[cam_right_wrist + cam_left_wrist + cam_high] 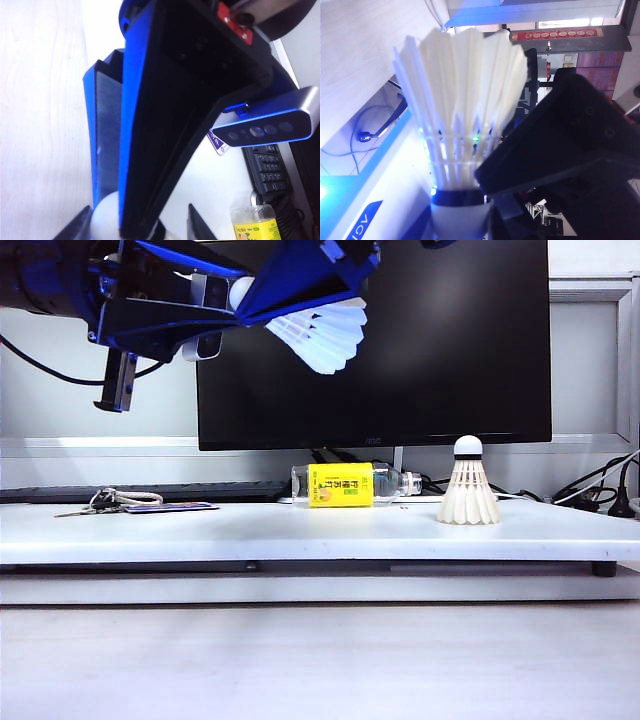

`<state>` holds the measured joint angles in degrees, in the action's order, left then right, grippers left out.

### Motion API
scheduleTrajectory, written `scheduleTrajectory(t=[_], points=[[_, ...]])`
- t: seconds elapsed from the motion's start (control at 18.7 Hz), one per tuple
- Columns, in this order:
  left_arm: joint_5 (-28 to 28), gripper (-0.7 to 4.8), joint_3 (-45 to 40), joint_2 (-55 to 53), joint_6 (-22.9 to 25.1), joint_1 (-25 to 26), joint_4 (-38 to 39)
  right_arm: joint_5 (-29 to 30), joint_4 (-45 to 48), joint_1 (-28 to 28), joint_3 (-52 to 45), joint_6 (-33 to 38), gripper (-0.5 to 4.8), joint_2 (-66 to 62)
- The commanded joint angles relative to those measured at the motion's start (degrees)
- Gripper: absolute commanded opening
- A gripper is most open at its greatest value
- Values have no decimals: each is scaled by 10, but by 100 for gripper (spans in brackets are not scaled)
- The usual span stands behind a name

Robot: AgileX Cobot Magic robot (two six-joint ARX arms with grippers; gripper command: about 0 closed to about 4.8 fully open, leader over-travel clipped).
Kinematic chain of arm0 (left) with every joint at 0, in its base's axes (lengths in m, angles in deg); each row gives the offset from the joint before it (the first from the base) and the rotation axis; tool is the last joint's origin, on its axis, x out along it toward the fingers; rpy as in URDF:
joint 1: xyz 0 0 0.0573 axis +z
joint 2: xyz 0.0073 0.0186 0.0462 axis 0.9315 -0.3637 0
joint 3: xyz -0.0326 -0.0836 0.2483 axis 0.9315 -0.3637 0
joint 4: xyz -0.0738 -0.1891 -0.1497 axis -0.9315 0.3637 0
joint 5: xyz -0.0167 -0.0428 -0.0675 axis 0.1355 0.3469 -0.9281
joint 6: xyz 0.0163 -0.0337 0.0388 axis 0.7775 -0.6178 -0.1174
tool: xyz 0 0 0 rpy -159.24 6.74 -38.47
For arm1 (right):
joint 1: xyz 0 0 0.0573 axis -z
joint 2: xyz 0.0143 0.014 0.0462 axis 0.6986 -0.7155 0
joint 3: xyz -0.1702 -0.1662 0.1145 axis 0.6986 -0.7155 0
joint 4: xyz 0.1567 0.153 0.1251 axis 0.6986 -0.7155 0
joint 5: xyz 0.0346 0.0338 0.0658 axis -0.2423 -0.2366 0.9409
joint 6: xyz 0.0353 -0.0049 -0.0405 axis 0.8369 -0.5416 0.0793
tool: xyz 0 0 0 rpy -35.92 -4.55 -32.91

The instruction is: Stack the badminton balls on the table vertically.

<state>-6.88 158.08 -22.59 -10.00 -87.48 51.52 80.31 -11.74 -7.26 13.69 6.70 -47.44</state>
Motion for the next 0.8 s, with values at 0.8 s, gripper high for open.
scheduleTrajectory(t=[0.8], points=[[-69, 94, 3, 4, 5, -2, -8, -27, -29, 16, 0, -15, 182, -2]])
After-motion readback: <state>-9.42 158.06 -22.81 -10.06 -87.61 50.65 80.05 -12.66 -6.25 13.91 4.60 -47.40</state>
